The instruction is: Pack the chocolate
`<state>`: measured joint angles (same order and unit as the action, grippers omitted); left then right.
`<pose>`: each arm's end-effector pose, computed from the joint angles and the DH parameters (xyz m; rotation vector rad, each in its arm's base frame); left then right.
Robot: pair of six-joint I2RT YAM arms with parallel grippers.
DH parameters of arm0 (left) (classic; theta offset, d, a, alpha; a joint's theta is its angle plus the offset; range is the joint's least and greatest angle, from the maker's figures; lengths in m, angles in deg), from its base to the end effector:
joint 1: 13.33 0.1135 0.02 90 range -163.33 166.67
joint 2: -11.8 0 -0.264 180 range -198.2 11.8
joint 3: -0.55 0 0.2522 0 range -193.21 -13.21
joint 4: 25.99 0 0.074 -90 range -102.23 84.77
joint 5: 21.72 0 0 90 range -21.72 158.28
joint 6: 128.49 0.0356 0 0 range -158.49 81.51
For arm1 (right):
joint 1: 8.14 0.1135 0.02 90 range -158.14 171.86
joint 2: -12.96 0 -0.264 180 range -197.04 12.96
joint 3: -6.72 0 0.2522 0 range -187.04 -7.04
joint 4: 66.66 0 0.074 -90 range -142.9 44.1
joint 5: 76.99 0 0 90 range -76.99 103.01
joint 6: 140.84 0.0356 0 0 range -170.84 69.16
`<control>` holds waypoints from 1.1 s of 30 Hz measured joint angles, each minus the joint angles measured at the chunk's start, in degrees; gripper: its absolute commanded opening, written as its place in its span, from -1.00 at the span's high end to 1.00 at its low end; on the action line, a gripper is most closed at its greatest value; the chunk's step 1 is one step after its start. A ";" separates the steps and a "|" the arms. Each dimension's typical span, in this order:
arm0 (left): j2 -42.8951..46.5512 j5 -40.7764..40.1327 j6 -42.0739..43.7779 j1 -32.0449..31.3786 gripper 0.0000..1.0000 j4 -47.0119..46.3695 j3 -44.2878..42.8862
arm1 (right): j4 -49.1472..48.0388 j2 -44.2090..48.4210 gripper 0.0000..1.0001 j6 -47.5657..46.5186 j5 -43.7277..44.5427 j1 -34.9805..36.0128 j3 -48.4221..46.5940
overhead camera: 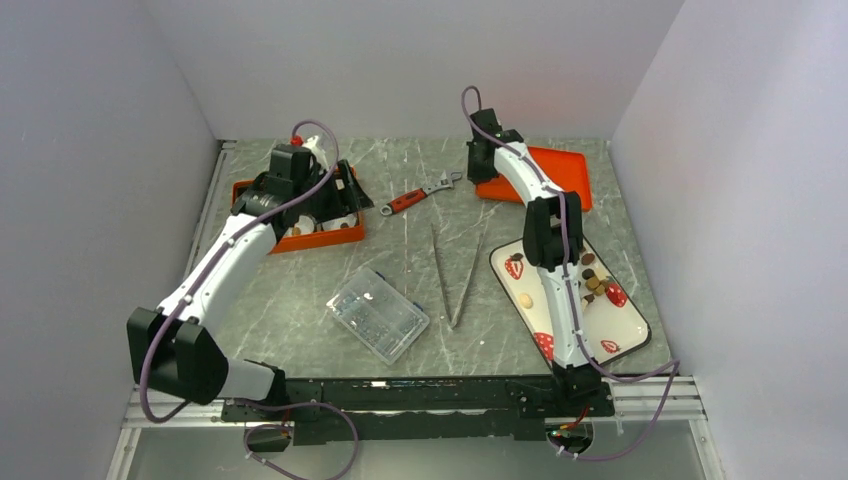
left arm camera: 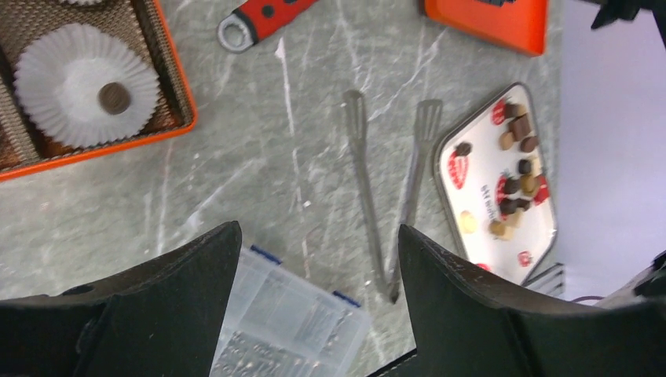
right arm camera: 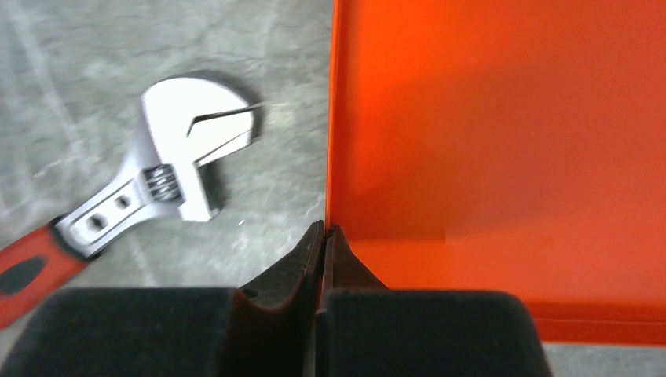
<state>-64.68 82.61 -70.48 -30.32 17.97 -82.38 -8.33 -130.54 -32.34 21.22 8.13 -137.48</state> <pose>0.2795 -0.0946 0.3325 -0.1590 2.3008 -0.7338 0.5226 0.1472 0.1814 0.1032 2.5593 0.0467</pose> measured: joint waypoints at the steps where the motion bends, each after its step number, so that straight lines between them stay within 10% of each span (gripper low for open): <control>1: -0.96 1.01 -0.92 0.24 -0.63 -0.68 -0.74 | 0.37 0.98 1.00 -0.57 -1.31 -0.02 -0.02; 17: -22.40 16.39 -15.91 1.07 -0.75 -11.04 -21.05 | 2.99 28.37 1.00 -5.53 -11.91 10.86 6.32; 33: -26.86 17.20 -21.38 1.07 -0.42 -14.82 -22.34 | 7.02 29.51 1.00 -7.10 -10.95 22.32 6.84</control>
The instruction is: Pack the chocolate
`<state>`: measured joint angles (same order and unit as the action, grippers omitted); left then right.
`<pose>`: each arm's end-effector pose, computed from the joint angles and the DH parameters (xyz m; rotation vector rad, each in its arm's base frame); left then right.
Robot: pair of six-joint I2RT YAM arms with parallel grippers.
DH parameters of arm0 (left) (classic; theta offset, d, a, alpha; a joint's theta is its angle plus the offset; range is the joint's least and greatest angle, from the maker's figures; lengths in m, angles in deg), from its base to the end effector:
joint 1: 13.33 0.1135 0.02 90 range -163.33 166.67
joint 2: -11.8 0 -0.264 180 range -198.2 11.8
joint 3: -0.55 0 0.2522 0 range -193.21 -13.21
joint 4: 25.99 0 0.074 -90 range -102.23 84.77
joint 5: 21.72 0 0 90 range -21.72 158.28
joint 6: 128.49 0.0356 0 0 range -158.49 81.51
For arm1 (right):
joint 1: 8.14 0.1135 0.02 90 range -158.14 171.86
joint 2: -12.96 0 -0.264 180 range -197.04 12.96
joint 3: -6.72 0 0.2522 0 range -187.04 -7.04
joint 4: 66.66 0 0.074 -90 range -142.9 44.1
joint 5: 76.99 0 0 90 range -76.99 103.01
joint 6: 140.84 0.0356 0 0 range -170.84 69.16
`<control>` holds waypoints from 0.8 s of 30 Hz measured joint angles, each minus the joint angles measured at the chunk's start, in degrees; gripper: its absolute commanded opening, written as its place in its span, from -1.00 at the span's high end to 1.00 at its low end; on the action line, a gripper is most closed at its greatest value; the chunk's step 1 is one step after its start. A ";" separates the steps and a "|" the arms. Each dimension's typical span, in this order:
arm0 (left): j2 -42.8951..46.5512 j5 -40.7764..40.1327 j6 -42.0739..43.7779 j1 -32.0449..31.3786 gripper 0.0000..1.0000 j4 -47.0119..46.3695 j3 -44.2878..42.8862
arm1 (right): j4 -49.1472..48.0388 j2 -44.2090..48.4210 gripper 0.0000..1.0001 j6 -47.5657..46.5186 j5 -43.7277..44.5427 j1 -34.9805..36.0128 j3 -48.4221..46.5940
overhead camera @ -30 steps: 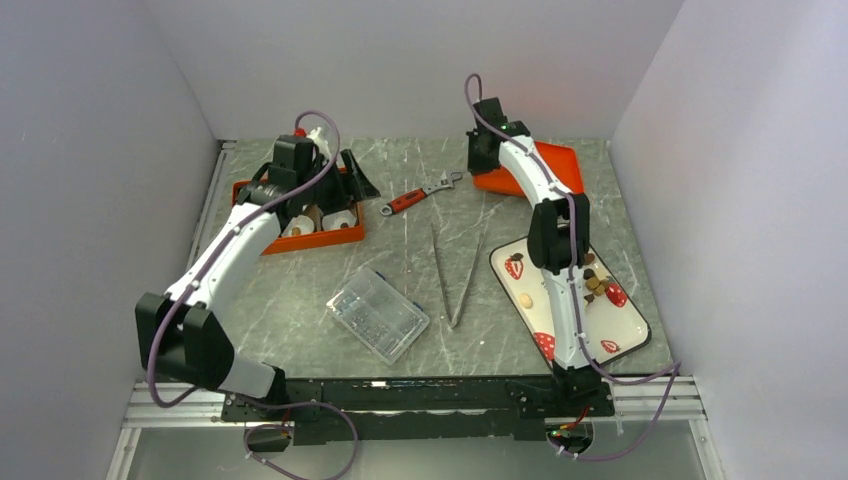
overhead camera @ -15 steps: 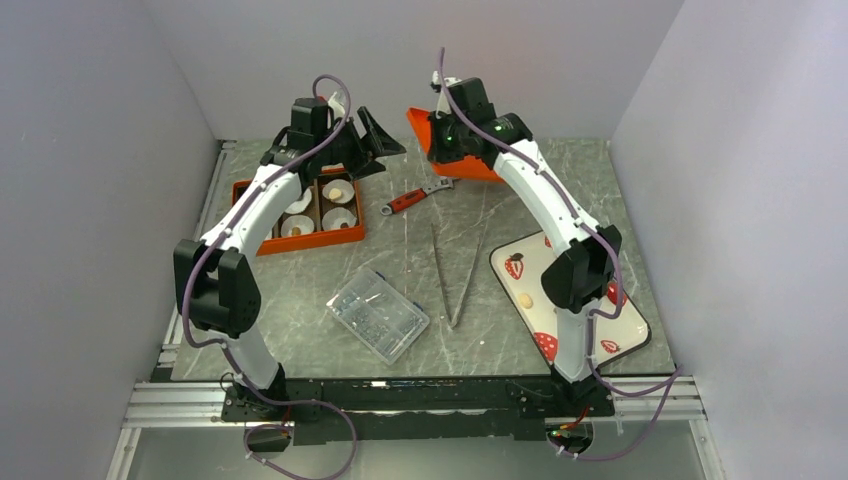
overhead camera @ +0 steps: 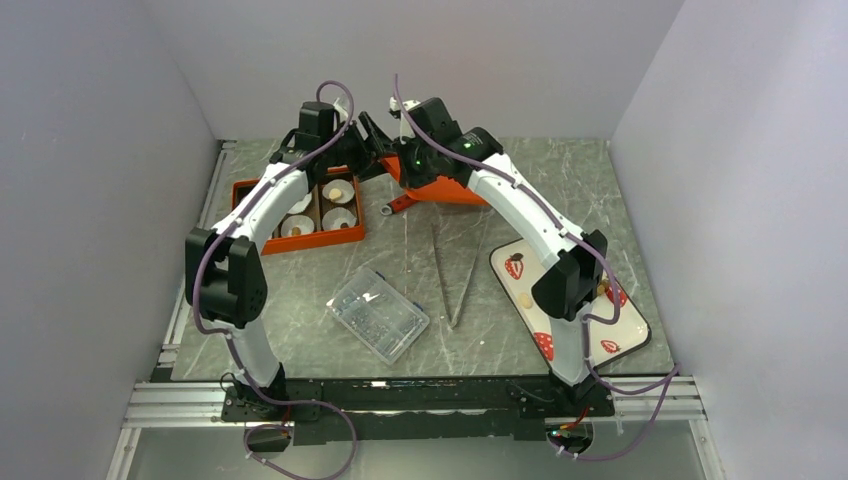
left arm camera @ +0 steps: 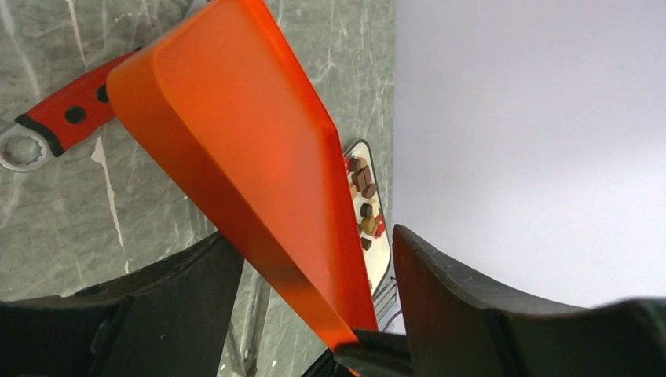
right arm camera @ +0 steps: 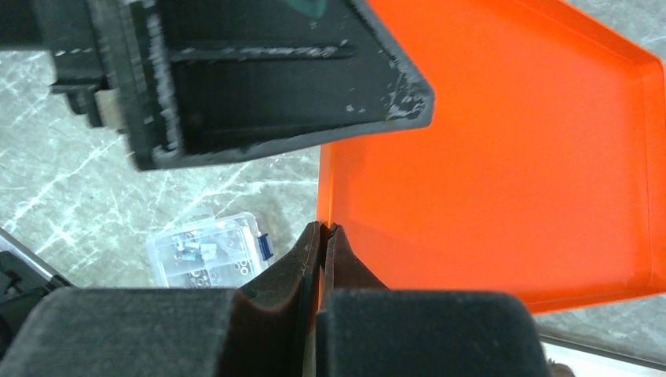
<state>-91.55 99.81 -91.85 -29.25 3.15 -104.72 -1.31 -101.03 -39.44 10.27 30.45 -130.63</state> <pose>0.4044 -0.1347 0.3311 -0.3475 2.2073 -1.2752 0.3431 0.2760 0.3814 -0.5779 2.2831 0.4942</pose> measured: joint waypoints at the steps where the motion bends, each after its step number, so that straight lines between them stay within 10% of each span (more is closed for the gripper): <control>1: -0.20 -0.33 -0.11 0.00 -0.38 0.17 0.04 | 0.11 0.00 1.00 -0.15 0.42 0.55 0.00; 18: -0.74 -3.41 -0.48 0.15 0.92 5.31 0.09 | 0.94 3.87 0.97 -3.78 9.14 6.03 5.29; 24: -0.61 -4.13 0.44 0.11 1.00 7.39 0.15 | 0.94 3.89 -0.10 -5.77 15.87 9.35 5.62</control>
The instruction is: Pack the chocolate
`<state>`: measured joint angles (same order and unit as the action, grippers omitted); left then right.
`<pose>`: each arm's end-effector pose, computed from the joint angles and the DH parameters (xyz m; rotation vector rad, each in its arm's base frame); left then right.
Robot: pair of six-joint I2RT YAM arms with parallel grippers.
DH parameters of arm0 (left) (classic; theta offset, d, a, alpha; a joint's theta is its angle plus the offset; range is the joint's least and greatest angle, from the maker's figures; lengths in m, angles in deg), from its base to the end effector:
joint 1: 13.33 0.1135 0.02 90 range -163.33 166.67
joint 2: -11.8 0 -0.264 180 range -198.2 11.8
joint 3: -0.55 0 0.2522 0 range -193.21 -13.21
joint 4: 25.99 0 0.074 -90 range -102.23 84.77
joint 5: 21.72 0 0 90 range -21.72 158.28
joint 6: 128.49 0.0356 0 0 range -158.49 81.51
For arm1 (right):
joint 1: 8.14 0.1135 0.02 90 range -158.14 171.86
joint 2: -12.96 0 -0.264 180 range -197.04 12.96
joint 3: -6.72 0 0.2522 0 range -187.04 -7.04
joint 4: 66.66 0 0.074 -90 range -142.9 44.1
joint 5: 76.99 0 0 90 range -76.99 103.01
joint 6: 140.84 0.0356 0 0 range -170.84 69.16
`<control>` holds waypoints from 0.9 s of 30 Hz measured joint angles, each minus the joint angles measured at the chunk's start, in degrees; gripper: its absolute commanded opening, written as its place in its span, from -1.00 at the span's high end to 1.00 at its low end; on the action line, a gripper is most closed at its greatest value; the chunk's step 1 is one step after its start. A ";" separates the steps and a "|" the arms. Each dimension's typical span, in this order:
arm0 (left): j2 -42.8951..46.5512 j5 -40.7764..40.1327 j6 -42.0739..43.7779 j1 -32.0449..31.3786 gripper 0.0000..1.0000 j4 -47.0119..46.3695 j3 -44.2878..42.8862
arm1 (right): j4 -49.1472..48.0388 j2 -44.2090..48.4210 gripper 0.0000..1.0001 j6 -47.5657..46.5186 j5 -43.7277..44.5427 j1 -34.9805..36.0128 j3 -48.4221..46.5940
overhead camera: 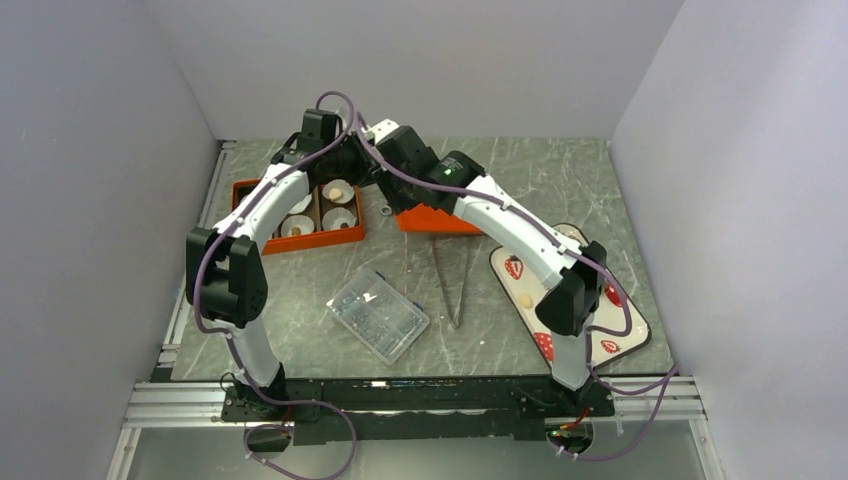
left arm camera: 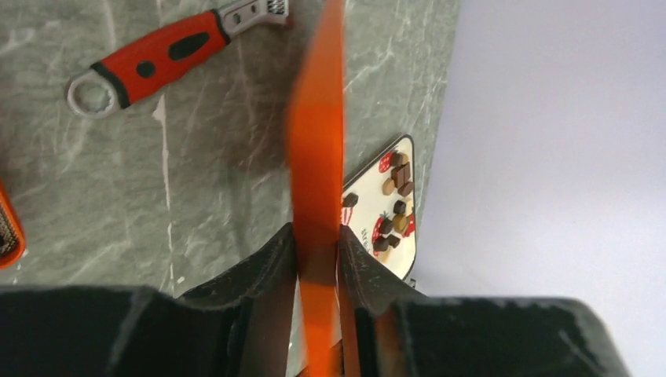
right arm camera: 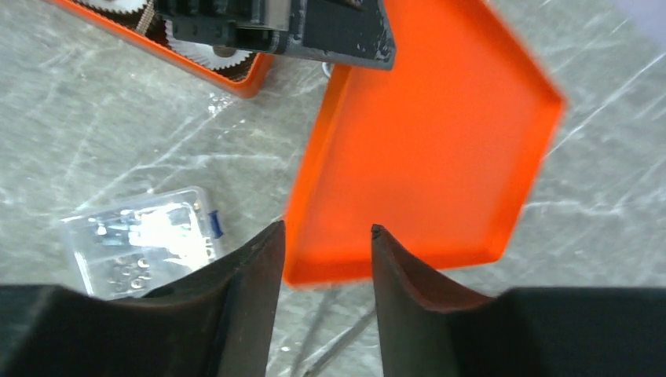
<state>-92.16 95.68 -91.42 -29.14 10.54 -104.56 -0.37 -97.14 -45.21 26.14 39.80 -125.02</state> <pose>0.4015 -0.1307 0.3136 -0.4679 2.3234 -1.1586 0.2890 0.3082 0.3781 -0.7365 2.2138 0.1993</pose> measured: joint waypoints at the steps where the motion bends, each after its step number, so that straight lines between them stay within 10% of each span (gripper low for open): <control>1: 0.15 -0.48 0.68 0.02 1.00 0.50 0.26 | -0.13 0.09 -0.19 -0.61 1.84 0.96 0.00; 17: 9.22 -1.75 1.20 0.37 1.00 5.64 3.74 | -0.59 -2.34 -0.33 -1.31 21.42 12.13 1.99; 27: 10.47 -1.95 1.18 0.50 1.00 6.49 5.42 | -1.36 -8.70 0.05 1.42 35.52 13.55 3.34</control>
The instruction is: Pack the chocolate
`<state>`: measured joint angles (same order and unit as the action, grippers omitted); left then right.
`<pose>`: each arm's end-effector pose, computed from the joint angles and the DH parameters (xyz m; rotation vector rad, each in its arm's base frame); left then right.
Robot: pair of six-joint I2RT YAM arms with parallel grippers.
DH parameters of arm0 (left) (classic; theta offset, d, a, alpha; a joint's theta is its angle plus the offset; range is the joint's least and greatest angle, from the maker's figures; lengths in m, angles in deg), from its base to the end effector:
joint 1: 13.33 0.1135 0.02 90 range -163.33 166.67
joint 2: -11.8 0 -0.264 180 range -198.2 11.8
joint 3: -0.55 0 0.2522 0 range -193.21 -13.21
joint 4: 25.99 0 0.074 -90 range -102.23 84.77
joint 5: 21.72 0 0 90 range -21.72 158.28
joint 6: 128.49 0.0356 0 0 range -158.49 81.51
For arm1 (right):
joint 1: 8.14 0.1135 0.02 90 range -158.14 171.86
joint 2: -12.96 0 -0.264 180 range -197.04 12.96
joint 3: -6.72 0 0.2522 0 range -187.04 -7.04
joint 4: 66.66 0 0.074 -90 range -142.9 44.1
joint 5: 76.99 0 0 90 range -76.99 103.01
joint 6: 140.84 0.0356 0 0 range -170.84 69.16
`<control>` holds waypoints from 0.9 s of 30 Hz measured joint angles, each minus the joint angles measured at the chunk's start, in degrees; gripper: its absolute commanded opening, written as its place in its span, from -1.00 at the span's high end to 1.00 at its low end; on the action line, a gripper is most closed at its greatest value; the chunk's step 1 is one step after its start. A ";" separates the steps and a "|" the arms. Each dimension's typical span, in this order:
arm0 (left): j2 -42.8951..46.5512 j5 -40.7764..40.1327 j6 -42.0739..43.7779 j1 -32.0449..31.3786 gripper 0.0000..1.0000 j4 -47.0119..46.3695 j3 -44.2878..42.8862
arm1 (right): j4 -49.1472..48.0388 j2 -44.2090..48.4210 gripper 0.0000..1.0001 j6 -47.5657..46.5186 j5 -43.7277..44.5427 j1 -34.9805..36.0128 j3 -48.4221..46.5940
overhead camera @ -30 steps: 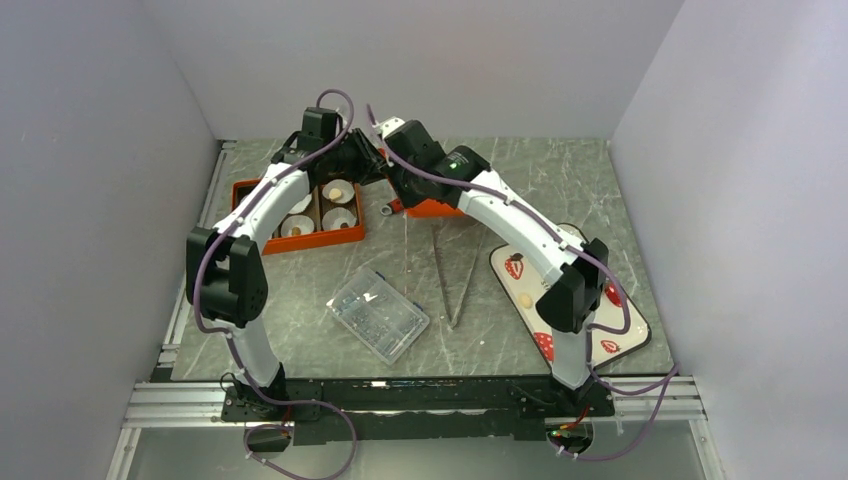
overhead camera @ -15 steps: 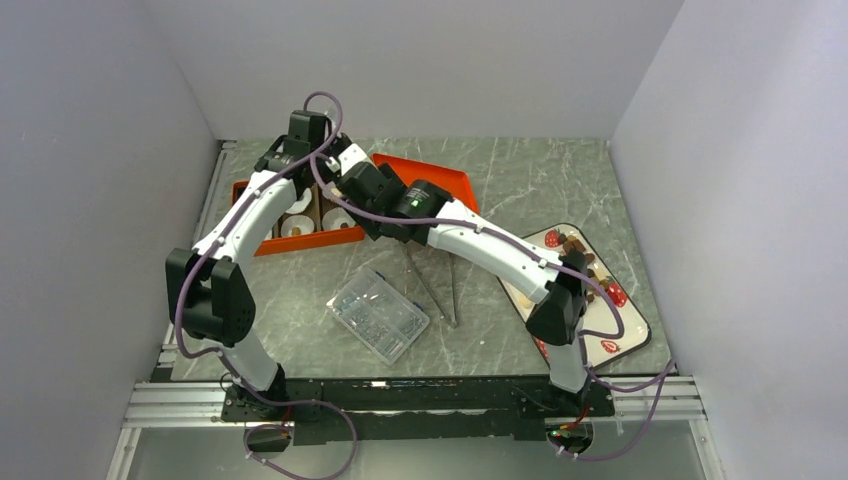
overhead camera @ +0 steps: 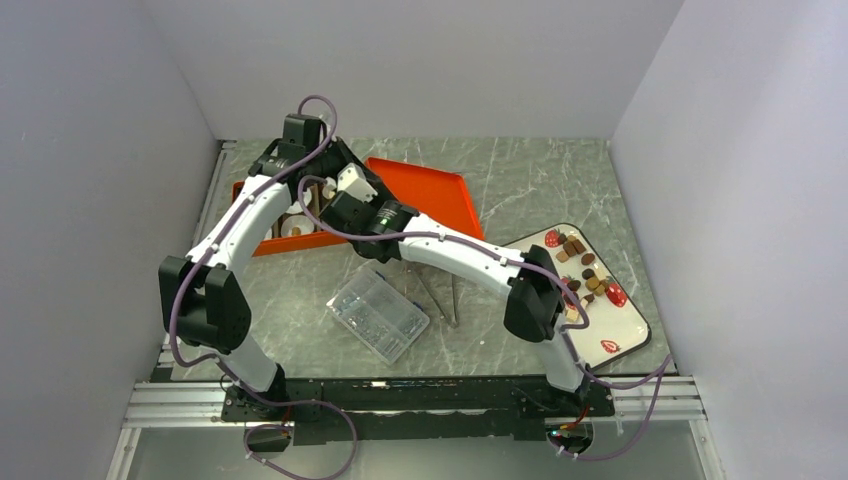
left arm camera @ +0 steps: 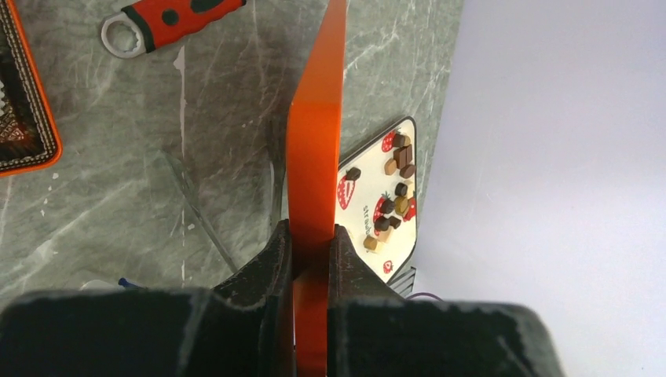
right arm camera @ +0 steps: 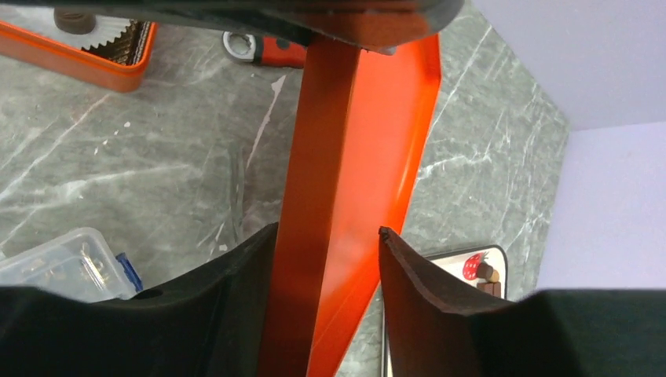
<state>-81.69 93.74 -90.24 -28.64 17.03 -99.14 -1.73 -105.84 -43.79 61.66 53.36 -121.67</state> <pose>0.3545 -0.1129 0.3406 -0.4862 2.3336 -1.1009 0.2388 0.3839 0.3066 -0.7156 2.0552 -0.4263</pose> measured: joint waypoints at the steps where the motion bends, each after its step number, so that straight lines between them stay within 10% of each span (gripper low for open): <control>1: 0.07 0.07 -0.04 0.17 1.00 0.22 0.24 | 0.00 -0.57 0.10 0.17 0.98 0.24 -0.33; 9: 1.81 -0.66 -2.19 0.52 0.78 0.35 0.42 | -1.33 -1.14 1.00 1.18 5.46 1.03 -0.94; 19: 2.51 -0.26 0.46 0.74 -0.95 0.74 -2.51 | -5.35 0.55 1.00 -3.91 6.32 0.87 -0.85; 27: 3.98 -0.68 5.60 6.23 -0.99 1.60 -11.23 | -12.46 8.31 1.00 -10.58 5.84 -0.35 2.03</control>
<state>-77.71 93.06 -84.64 -22.41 18.62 -110.38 -14.18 -97.54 -54.37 67.49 53.01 -119.64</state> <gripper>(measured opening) 0.994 0.212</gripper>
